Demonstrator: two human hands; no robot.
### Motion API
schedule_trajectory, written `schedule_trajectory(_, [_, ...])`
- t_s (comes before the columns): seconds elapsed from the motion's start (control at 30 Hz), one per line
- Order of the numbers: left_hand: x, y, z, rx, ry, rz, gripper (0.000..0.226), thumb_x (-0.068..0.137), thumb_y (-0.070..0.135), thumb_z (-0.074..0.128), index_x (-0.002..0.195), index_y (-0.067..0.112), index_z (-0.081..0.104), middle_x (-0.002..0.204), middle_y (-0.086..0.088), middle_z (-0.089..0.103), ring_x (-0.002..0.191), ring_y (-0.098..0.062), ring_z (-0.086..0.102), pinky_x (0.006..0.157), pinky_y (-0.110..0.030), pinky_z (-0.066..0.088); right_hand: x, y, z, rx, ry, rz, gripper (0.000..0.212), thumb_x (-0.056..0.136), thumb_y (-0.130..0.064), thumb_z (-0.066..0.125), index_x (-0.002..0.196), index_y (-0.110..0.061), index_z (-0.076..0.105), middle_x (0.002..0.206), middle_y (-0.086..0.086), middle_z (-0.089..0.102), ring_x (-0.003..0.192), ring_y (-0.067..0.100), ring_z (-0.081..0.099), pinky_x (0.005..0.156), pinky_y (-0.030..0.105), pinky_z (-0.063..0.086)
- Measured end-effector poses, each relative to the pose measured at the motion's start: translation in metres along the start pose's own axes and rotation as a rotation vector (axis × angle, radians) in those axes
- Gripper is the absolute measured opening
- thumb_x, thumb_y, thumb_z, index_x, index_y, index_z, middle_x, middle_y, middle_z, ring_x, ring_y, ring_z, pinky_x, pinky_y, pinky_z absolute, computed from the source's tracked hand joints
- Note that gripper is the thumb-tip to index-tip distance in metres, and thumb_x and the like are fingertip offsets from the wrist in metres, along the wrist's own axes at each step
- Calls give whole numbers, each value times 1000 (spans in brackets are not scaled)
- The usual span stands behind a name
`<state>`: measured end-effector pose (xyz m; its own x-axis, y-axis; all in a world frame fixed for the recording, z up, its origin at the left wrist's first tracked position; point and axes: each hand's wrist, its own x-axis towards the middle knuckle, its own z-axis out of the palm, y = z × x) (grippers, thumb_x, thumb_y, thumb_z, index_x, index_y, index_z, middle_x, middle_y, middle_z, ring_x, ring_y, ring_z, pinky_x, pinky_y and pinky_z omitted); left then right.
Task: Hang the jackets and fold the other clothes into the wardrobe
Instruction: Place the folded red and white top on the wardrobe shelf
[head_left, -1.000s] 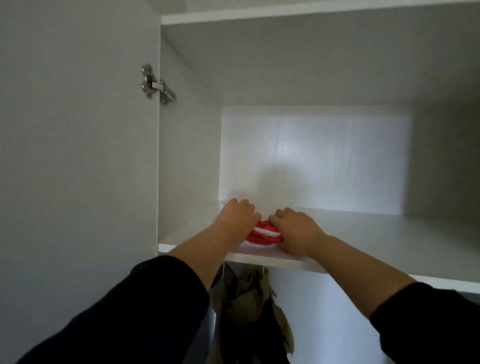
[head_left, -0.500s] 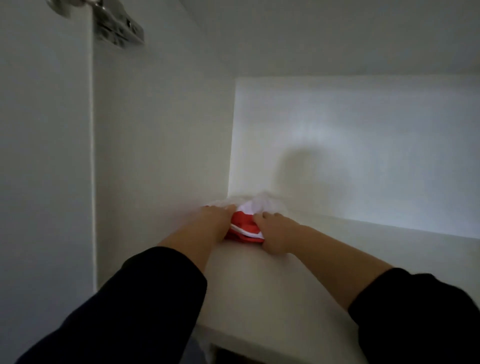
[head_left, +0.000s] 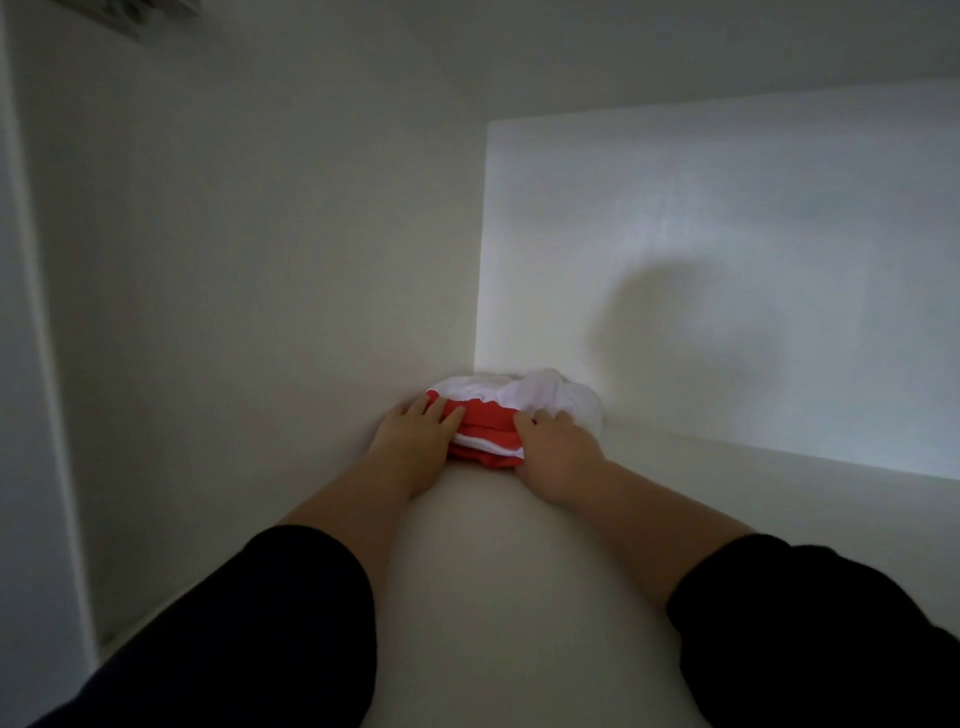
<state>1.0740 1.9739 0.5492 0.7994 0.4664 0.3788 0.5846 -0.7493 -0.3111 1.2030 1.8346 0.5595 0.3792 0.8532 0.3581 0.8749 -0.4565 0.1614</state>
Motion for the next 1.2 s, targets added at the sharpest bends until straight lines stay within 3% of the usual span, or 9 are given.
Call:
schedule_trajectory(0.1, [-6, 8, -11, -37, -26, -21, 62, 96, 31, 39, 152, 19, 16, 154, -8, 26, 143, -27, 21, 113, -39, 21, -10, 4, -8, 34, -45, -43, 67, 88, -42, 54, 142, -12, 30, 139, 13, 41, 123, 34, 42, 99, 42, 41])
schedule_trajectory(0.23, [-19, 19, -36, -146, 68, 0, 66, 94, 42, 42, 151, 23, 15, 151, -7, 29, 139, -25, 26, 111, -39, 24, -35, 10, -35, 95, 75, -26, 57, 91, -44, 50, 137, -11, 40, 143, 12, 38, 126, 29, 41, 99, 41, 41])
schedule_trajectory(0.37, [-47, 38, -67, -186, 258, -6, 63, 99, 42, 33, 152, 25, 4, 156, -8, 17, 143, -27, 17, 112, -44, 21, -75, 19, -67, -99, 129, 47, 63, 93, -47, 45, 144, -14, 30, 160, 9, 8, 145, 25, 14, 115, 46, 19])
schedule_trajectory(0.57, [-115, 89, -119, -254, 467, 174, 62, 101, 45, 25, 152, 26, -4, 161, -7, 2, 147, -27, 4, 117, -48, 10, -175, 11, -108, -223, 197, 228, 64, 96, -46, 40, 148, -12, 22, 160, 12, 2, 147, 25, 6, 117, 49, 9])
schedule_trajectory(0.73, [-188, 147, -165, -355, 583, 340, 64, 100, 45, 29, 153, 26, -2, 161, -7, 3, 147, -27, 7, 116, -49, 11, -291, 12, -148, -309, 237, 455, 62, 96, -43, 40, 147, -12, 24, 160, 12, 7, 147, 27, 8, 117, 51, 10])
schedule_trajectory(0.97, [-300, 244, -246, -515, 601, 639, 64, 98, 39, 35, 153, 26, 4, 160, -6, 6, 146, -26, 6, 115, -50, 10, -498, 8, -217, -572, 132, 664, 63, 92, -36, 43, 147, -10, 25, 159, 14, 8, 147, 26, 4, 117, 50, 3])
schedule_trajectory(1.2, [-466, 340, -349, -718, 656, 887, 68, 95, 42, 40, 153, 25, 9, 159, -5, 11, 146, -24, 10, 115, -49, 12, -716, -42, -301, -785, 54, 887, 64, 93, -34, 43, 148, -9, 21, 159, 14, 9, 147, 27, 5, 117, 50, 2])
